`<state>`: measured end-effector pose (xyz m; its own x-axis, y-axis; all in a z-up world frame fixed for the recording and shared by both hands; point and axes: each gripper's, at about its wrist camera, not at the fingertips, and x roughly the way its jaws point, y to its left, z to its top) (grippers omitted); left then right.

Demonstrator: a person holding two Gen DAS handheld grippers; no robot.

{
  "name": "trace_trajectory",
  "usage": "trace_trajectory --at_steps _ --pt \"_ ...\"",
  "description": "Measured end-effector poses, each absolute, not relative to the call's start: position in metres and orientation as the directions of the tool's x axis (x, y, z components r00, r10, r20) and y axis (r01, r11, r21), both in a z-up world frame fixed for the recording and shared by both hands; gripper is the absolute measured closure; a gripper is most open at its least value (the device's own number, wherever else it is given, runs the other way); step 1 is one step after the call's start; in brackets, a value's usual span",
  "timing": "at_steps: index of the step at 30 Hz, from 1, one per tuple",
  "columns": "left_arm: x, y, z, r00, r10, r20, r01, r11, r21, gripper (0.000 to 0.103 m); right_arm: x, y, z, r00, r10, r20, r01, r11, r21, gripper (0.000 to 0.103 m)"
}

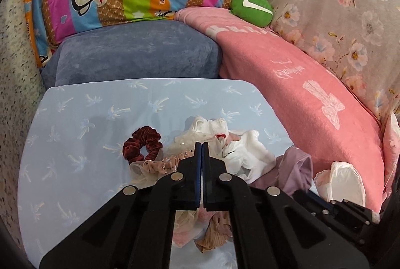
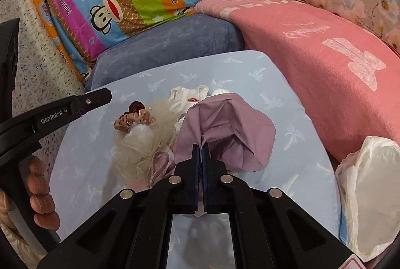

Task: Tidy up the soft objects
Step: 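Lift the lilac cloth with the right tool while the left tool grasps the scrunchie-tulle bundle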

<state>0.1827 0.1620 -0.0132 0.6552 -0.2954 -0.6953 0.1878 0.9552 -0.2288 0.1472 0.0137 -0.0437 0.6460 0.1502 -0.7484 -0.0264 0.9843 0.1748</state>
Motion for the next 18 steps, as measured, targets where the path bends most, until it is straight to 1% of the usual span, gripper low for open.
trace_trajectory --at_steps 3,4,5,6,7,8,9,11,13,15,18 --pt "0.182 0.169 -0.023 0.633 -0.307 -0.711 0.199 0.952 -0.233 0.101 0.142 0.008 -0.035 0.655 0.151 -0.741 -0.025 0.984 0.179 0.101" --pt "0.183 0.171 -0.029 0.622 -0.297 -0.725 0.201 0.955 -0.218 0.097 0.141 0.007 -0.033 0.656 0.152 -0.74 -0.025 0.983 0.181 0.101" --pt "0.184 0.173 -0.034 0.616 -0.288 -0.733 0.205 0.957 -0.204 0.086 0.14 0.006 -0.031 0.657 0.153 -0.738 -0.024 0.983 0.183 0.101" --pt "0.185 0.176 -0.038 0.616 -0.278 -0.737 0.207 0.96 -0.189 0.078 0.139 0.006 -0.03 0.658 0.155 -0.737 -0.023 0.982 0.186 0.101" --pt "0.188 0.18 -0.044 0.625 -0.249 -0.74 0.196 0.967 -0.16 0.059 0.139 0.005 -0.028 0.66 0.158 -0.735 -0.023 0.981 0.191 0.101" --pt "0.188 0.183 -0.047 0.635 -0.233 -0.737 0.192 0.971 -0.143 0.043 0.139 0.005 -0.026 0.662 0.16 -0.732 -0.024 0.981 0.193 0.101" --pt "0.188 0.185 -0.049 0.643 -0.227 -0.732 0.194 0.972 -0.131 0.04 0.14 0.005 -0.024 0.665 0.162 -0.729 -0.025 0.981 0.195 0.101" --pt "0.191 0.188 -0.053 0.647 -0.224 -0.729 0.21 0.971 -0.113 0.04 0.142 0.006 -0.023 0.669 0.165 -0.725 -0.026 0.98 0.199 0.101" --pt "0.192 0.188 -0.058 0.632 -0.254 -0.732 0.247 0.962 -0.12 0.04 0.144 0.007 -0.022 0.67 0.17 -0.722 -0.024 0.978 0.207 0.101" --pt "0.192 0.185 -0.064 0.624 -0.268 -0.734 0.285 0.953 -0.105 0.037 0.147 0.008 -0.022 0.671 0.169 -0.721 -0.022 0.978 0.209 0.101" --pt "0.195 0.183 -0.072 0.614 -0.266 -0.743 0.294 0.951 -0.098 0.036 0.151 0.01 -0.024 0.668 0.166 -0.725 -0.016 0.978 0.209 0.101"
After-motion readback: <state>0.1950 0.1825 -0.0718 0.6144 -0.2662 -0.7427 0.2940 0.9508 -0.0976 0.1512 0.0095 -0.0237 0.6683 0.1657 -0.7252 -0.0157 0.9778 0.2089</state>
